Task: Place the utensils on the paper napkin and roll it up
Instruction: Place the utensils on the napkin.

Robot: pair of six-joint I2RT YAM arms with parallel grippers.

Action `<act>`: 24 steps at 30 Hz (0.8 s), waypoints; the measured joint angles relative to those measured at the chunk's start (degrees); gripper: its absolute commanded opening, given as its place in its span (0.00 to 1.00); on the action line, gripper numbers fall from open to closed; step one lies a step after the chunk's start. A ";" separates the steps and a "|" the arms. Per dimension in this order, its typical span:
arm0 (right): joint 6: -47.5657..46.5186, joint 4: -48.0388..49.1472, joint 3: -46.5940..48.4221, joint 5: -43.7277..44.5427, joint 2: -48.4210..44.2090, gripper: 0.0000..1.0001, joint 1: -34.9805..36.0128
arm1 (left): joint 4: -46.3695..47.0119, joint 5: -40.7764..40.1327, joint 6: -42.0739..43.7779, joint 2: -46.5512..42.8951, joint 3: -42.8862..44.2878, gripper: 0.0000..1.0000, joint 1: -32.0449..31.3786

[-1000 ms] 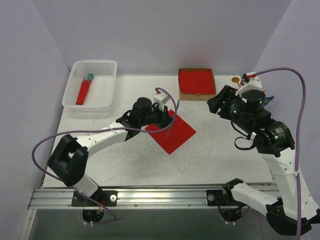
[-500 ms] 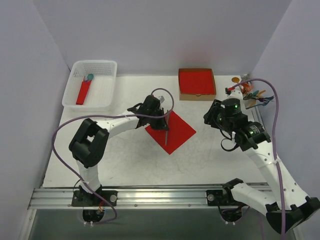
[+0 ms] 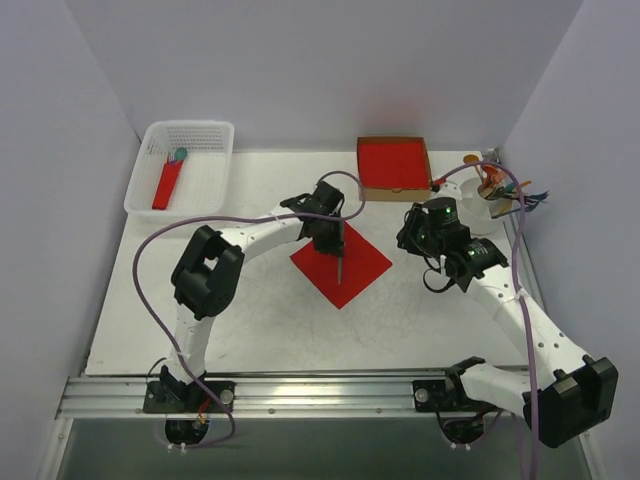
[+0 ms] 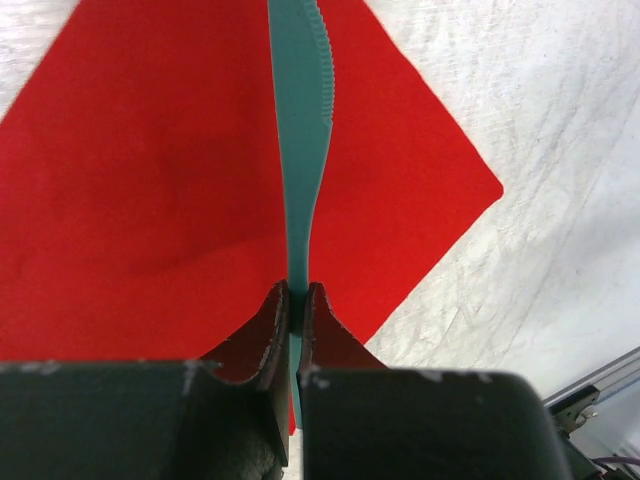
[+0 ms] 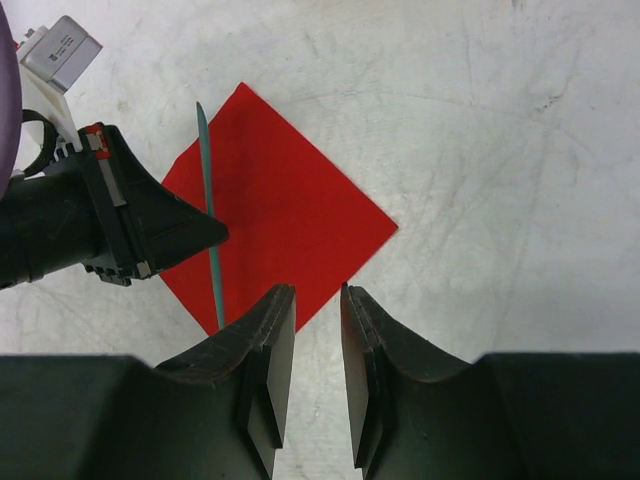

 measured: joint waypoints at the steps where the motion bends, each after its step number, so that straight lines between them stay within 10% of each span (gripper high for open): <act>1: -0.28 0.22 -0.02 -0.20 0.33 0.26 -0.22 | -1.49 -0.81 0.17 0.87 1.66 0.02 -0.44; 24: -5.22 3.06 -2.10 -9.46 -0.48 0.25 -9.92 | -15.21 -7.96 1.14 10.75 14.84 0.02 -2.54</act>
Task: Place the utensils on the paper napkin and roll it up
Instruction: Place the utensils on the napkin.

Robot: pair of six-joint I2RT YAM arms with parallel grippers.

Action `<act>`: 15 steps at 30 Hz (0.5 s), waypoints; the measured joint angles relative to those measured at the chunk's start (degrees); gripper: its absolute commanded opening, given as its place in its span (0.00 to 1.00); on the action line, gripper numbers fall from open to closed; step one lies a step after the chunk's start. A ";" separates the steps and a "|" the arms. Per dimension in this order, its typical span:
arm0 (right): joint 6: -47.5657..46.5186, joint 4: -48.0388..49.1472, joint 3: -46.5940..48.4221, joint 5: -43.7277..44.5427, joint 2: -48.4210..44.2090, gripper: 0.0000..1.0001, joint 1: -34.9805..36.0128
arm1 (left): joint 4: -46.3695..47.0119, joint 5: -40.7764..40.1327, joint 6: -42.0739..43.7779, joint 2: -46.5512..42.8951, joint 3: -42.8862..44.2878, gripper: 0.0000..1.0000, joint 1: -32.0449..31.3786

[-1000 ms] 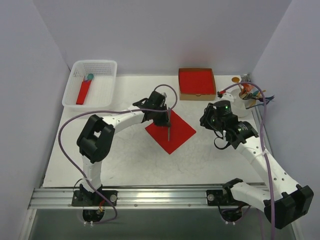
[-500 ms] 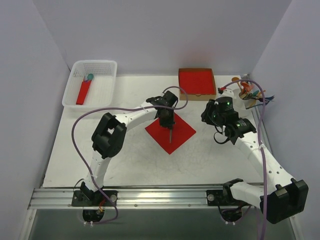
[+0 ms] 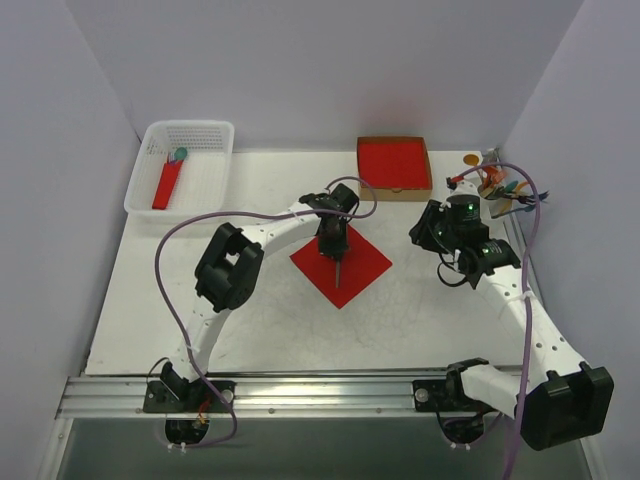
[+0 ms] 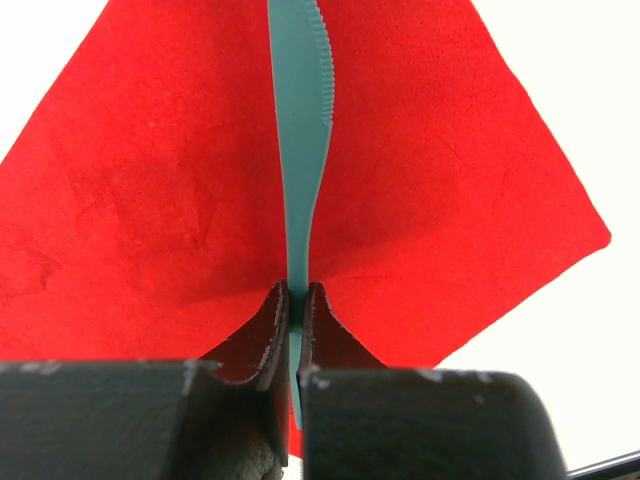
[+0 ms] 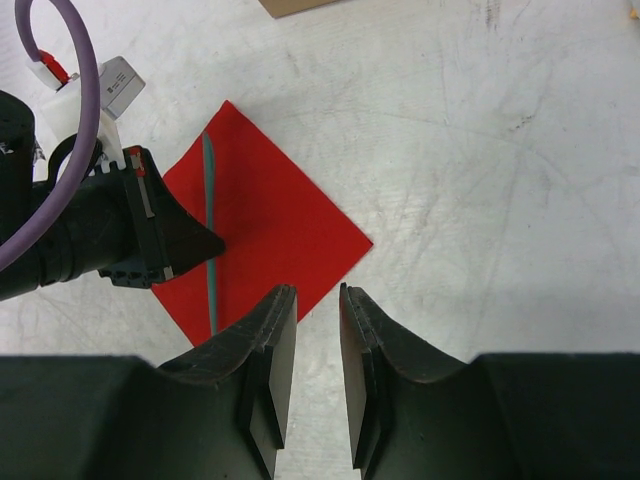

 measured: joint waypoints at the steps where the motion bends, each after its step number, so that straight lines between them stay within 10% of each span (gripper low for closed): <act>1: -0.02 0.02 0.00 -0.35 0.00 0.25 -0.17 | -0.04 -0.17 0.04 0.00 0.09 0.02 0.00; 15: -0.46 0.39 -0.07 -2.78 0.00 0.25 -0.55 | -0.26 -0.74 -0.13 0.04 1.31 0.03 0.07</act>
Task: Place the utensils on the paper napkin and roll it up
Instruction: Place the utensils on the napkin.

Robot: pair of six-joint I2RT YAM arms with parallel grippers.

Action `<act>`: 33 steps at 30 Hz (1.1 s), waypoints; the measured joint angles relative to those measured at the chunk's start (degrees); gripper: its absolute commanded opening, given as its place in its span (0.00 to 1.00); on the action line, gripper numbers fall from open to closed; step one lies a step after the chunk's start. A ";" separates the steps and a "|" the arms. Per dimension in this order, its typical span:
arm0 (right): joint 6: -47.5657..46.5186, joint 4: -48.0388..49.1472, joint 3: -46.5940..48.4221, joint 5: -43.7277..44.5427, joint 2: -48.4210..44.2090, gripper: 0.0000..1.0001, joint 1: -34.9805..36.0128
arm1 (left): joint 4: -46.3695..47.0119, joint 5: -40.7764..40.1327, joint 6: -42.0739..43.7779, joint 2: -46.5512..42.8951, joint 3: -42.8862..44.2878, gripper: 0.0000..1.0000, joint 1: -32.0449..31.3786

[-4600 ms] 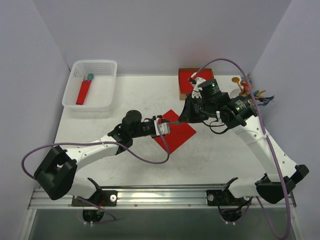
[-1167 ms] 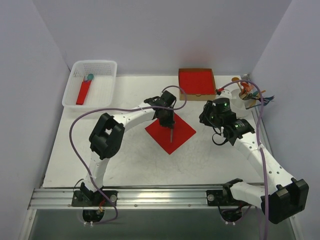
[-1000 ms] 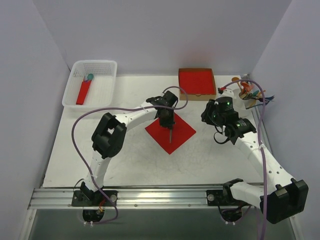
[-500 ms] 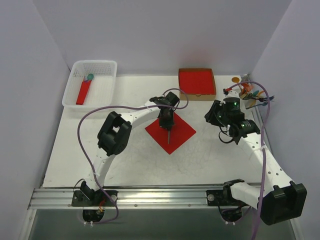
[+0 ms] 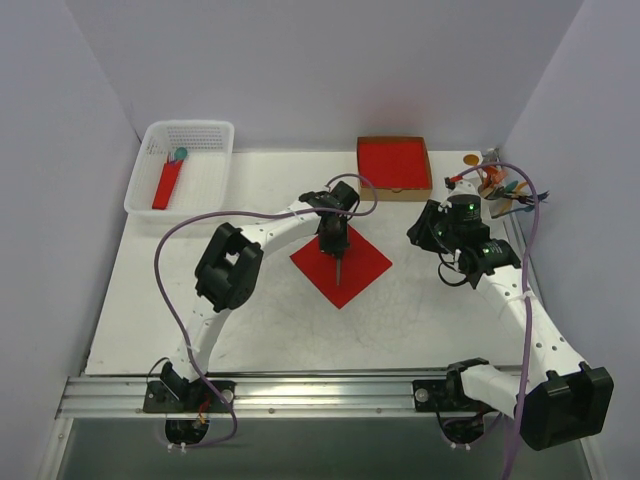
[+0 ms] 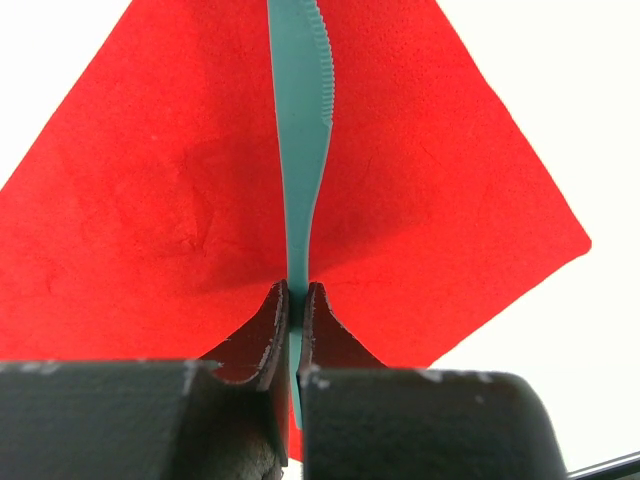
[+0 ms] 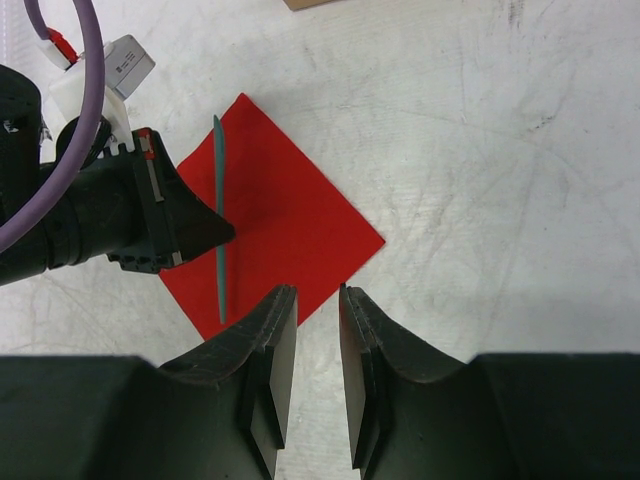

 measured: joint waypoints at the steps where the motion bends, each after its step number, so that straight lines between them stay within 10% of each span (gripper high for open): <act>1: -0.04 0.00 -0.02 -0.04 0.00 0.25 0.00 | 0.02 0.00 -0.04 0.07 0.02 0.03 0.00; 33: -0.63 0.48 -0.13 -2.12 0.63 0.24 -0.44 | -1.77 -0.76 -0.20 4.00 7.41 0.06 0.09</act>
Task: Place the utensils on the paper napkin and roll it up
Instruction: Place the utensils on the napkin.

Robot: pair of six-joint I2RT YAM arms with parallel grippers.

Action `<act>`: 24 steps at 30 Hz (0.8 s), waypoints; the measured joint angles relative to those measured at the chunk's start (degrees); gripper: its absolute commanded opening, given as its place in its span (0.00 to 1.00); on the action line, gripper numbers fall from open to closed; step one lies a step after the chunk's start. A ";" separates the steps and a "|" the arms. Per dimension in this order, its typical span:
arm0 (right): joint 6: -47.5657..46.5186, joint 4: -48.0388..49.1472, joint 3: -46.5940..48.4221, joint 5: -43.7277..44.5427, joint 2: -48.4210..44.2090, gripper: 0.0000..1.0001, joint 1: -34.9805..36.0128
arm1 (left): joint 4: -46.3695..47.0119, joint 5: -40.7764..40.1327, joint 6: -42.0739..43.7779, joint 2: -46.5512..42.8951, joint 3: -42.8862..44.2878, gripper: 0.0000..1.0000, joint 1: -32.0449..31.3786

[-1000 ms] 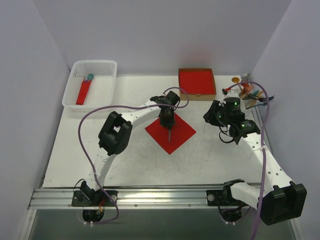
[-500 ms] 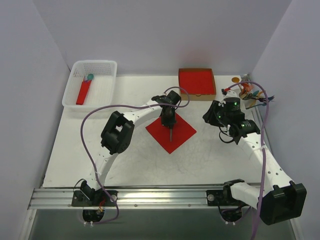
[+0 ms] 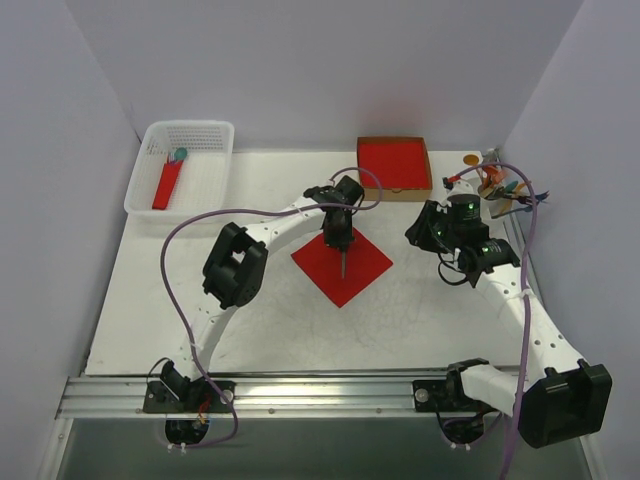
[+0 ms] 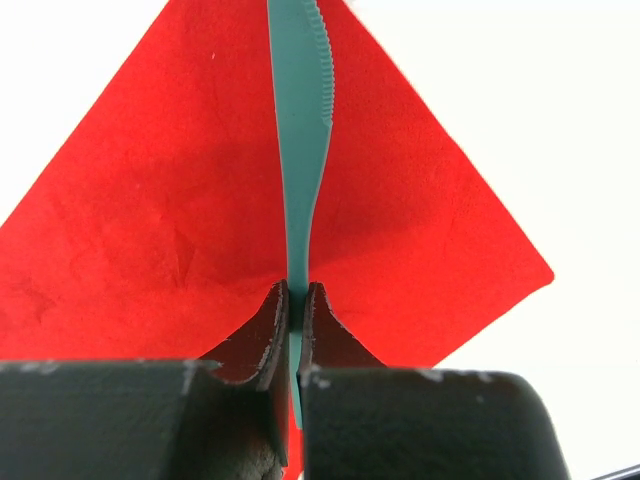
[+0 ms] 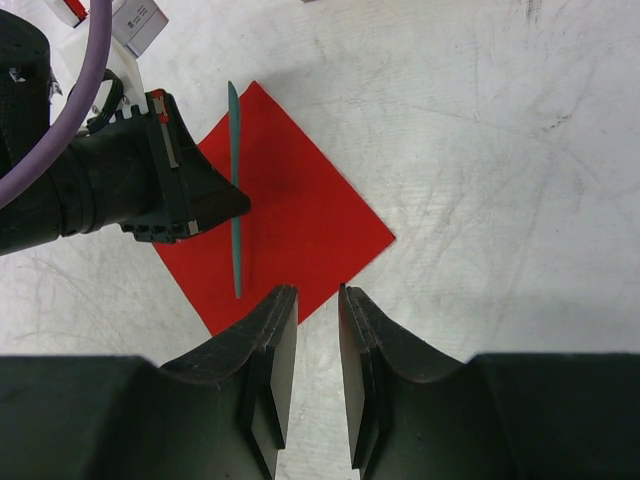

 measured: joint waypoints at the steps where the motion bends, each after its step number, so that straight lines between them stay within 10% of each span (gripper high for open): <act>1: 0.00 0.02 0.00 0.00 0.09 0.24 0.00 | -0.22 -0.11 0.17 0.28 0.46 0.06 0.00; 24: -0.02 0.37 -0.33 -0.83 0.24 0.24 -0.33 | -3.58 -2.29 2.12 2.36 2.97 0.30 0.00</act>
